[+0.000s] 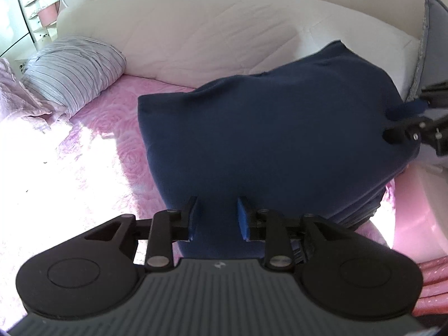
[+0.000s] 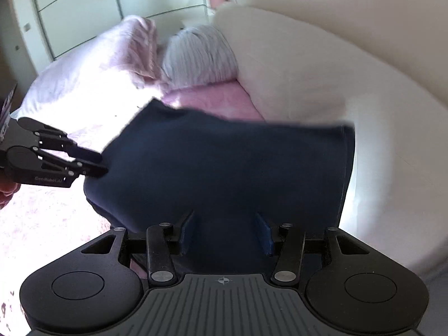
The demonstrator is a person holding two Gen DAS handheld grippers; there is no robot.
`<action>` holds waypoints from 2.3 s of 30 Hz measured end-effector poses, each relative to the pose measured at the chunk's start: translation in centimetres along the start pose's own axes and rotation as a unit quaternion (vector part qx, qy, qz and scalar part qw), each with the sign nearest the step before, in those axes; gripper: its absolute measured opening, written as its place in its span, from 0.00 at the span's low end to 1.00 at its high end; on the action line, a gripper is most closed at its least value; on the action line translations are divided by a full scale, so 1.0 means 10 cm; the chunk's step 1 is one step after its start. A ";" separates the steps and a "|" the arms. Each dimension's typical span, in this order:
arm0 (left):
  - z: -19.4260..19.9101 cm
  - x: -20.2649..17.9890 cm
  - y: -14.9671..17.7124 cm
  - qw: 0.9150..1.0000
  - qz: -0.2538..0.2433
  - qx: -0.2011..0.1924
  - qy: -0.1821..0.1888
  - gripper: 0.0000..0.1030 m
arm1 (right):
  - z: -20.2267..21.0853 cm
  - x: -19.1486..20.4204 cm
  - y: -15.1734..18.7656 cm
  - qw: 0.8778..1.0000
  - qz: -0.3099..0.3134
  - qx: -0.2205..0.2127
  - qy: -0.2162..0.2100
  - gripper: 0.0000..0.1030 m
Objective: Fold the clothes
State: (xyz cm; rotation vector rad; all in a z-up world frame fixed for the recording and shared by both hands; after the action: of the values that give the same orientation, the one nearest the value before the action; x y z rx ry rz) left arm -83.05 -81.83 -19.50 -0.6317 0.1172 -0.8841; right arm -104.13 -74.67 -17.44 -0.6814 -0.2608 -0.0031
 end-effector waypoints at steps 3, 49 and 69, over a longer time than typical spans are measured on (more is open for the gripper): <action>0.18 0.00 0.03 1.000 -0.003 -0.009 -0.010 0.30 | 0.13 0.05 0.06 1.000 -0.008 -0.015 0.020 0.49; 2.34 -1.28 1.30 0.988 0.137 -0.070 -0.004 0.93 | 2.01 1.26 1.80 0.982 -0.153 -0.031 0.110 0.80; 2.59 -1.12 1.46 0.991 0.118 -0.054 -0.031 0.93 | 2.11 1.59 1.84 0.978 -0.160 -0.057 0.122 0.80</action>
State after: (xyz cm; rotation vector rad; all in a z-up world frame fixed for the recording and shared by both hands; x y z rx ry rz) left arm -71.24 -54.53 -8.40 -0.7305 0.1812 -0.6318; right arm -92.13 -45.87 -9.32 -0.7396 -0.1329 -0.4106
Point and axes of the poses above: each gripper's, at about its wrist camera, not at the fingertips, and z roughly against the way its jaws point, x to its left, y to its underside, the point moved 3 cm from there along -z, roughly the way its jaws point, and after that the axes turned 10 degrees about -z, right-handed, at the moved point
